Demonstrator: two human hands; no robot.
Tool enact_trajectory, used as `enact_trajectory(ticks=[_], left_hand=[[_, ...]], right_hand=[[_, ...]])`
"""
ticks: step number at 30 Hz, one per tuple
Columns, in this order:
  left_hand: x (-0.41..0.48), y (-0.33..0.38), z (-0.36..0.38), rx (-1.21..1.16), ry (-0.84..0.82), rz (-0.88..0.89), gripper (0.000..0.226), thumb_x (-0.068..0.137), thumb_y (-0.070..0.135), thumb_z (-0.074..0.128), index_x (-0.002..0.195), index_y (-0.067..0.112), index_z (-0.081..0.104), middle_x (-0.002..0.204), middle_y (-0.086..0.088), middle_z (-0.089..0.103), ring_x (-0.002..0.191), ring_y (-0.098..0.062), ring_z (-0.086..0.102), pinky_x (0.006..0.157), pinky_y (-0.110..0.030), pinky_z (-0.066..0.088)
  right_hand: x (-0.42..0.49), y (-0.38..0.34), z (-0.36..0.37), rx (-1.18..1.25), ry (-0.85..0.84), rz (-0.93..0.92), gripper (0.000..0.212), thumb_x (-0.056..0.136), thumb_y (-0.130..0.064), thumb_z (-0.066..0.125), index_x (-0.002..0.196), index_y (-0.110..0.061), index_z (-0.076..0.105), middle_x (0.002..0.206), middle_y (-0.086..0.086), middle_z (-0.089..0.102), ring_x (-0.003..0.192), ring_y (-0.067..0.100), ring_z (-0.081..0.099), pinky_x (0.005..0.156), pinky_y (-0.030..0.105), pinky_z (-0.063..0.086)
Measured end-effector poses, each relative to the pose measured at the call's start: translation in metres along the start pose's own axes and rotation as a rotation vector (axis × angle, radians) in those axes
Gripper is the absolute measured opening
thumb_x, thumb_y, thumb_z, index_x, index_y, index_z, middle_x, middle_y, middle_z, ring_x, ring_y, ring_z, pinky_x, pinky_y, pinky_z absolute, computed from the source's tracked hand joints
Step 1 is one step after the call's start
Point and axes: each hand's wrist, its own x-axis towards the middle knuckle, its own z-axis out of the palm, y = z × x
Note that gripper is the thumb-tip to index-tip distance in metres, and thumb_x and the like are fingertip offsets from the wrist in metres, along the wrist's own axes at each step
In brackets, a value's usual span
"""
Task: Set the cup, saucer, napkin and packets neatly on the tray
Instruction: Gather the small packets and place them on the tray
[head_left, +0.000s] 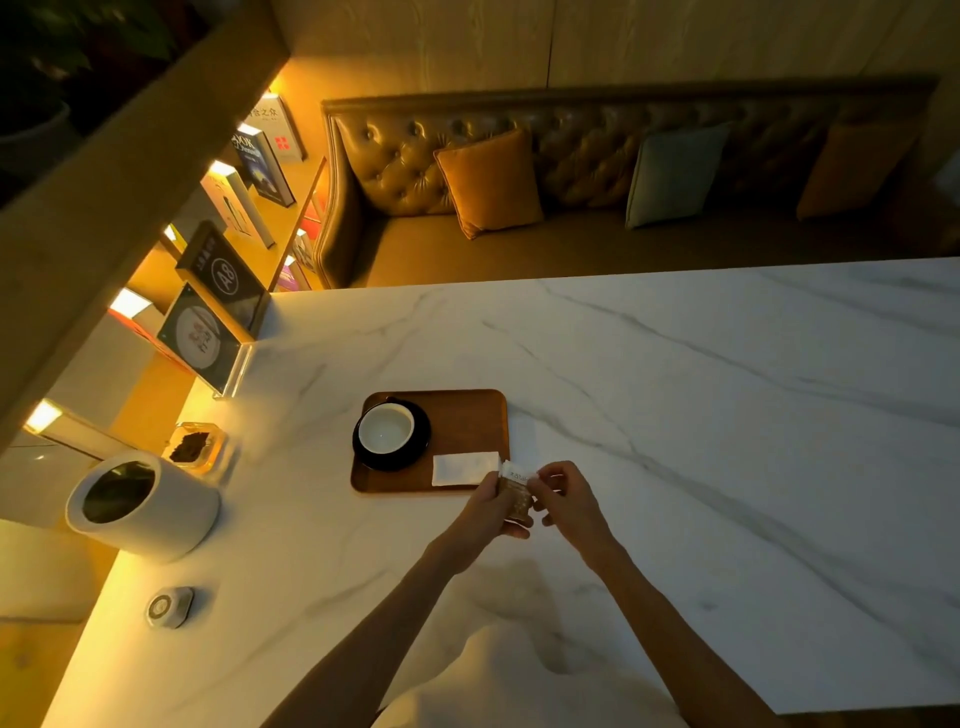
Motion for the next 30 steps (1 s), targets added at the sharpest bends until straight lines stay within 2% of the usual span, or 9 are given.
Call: enact_trajectory(ticks=[3,6,10,13,19,22,24,28,30], left_hand=[[0.001,0.000,0.001,-0.002,0.073,-0.011,0.027,0.102,0.023,0.041,0.127,0.014,0.036,0.111,-0.016,0.063,0.078,-0.020,0.068,0.070,-0.030,0.060],[0.001,0.002,0.000,-0.002,0.126,-0.011,0.039,0.101,0.032,0.046,0.130,0.024,0.021,0.114,-0.017,0.061,0.084,-0.021,0.071,0.071,-0.029,0.061],[0.001,0.004,0.002,-0.049,0.115,-0.027,0.048,0.097,0.037,0.053,0.130,0.026,0.020,0.112,-0.017,0.064,0.092,-0.028,0.072,0.081,-0.038,0.062],[0.000,0.008,0.003,-0.102,0.145,-0.032,0.051,0.093,0.037,0.058,0.127,0.026,0.021,0.106,-0.014,0.069,0.084,-0.022,0.075,0.070,-0.029,0.061],[-0.002,0.013,0.000,-0.116,0.116,-0.058,0.048,0.093,0.035,0.060,0.126,0.019,0.029,0.103,-0.013,0.070,0.084,-0.022,0.076,0.072,-0.031,0.061],[-0.006,0.020,-0.005,-0.149,-0.005,-0.052,0.047,0.095,0.035,0.052,0.126,0.000,0.045,0.109,-0.017,0.067,0.093,-0.028,0.071,0.086,-0.040,0.060],[-0.011,0.025,-0.011,-0.184,-0.076,-0.043,0.043,0.097,0.036,0.049,0.120,0.000,0.054,0.111,-0.019,0.067,0.098,-0.031,0.070,0.090,-0.041,0.058],[-0.012,0.028,-0.016,-0.199,-0.047,-0.078,0.035,0.095,0.032,0.060,0.119,0.011,0.046,0.121,-0.024,0.064,0.107,-0.041,0.067,0.102,-0.051,0.051],[-0.012,0.028,-0.015,-0.188,-0.059,-0.073,0.035,0.093,0.034,0.062,0.117,0.013,0.047,0.117,-0.022,0.065,0.106,-0.041,0.067,0.101,-0.050,0.051]], right_hand=[[-0.001,0.005,0.000,-0.277,0.025,-0.164,0.029,0.089,-0.026,0.064,0.113,-0.024,0.049,0.115,-0.004,0.060,0.091,0.007,0.062,0.071,0.019,0.053],[-0.006,0.008,-0.002,-0.549,-0.100,-0.341,0.057,0.085,-0.041,0.065,0.134,-0.033,0.036,0.129,-0.018,0.051,0.115,0.000,0.050,0.092,0.021,0.046],[-0.010,0.009,0.000,-0.689,-0.096,-0.536,0.071,0.082,-0.041,0.069,0.142,-0.025,0.035,0.129,-0.004,0.058,0.112,0.008,0.059,0.091,0.017,0.046],[-0.012,0.004,0.000,-0.725,-0.016,-0.661,0.068,0.081,-0.035,0.072,0.139,-0.014,0.043,0.121,0.004,0.064,0.104,0.013,0.065,0.088,0.022,0.052],[-0.014,-0.011,0.002,-0.753,-0.025,-0.624,0.058,0.085,-0.037,0.068,0.134,-0.012,0.048,0.121,0.004,0.063,0.107,0.014,0.061,0.093,0.026,0.053],[-0.014,-0.017,0.001,-0.671,-0.062,-0.564,0.040,0.087,-0.033,0.065,0.120,-0.015,0.052,0.110,0.001,0.060,0.093,0.009,0.058,0.082,0.018,0.049],[-0.015,-0.018,0.000,-0.580,-0.084,-0.541,0.035,0.086,-0.032,0.067,0.113,-0.016,0.054,0.106,-0.002,0.059,0.087,0.005,0.056,0.079,0.018,0.050],[-0.013,-0.016,-0.002,-0.470,-0.145,-0.454,0.056,0.087,-0.029,0.066,0.137,-0.023,0.040,0.126,-0.011,0.053,0.108,0.002,0.054,0.095,0.021,0.048],[-0.011,-0.016,-0.002,-0.382,-0.187,-0.376,0.069,0.083,-0.026,0.068,0.140,-0.033,0.030,0.124,-0.020,0.044,0.107,-0.003,0.048,0.091,0.018,0.043]])
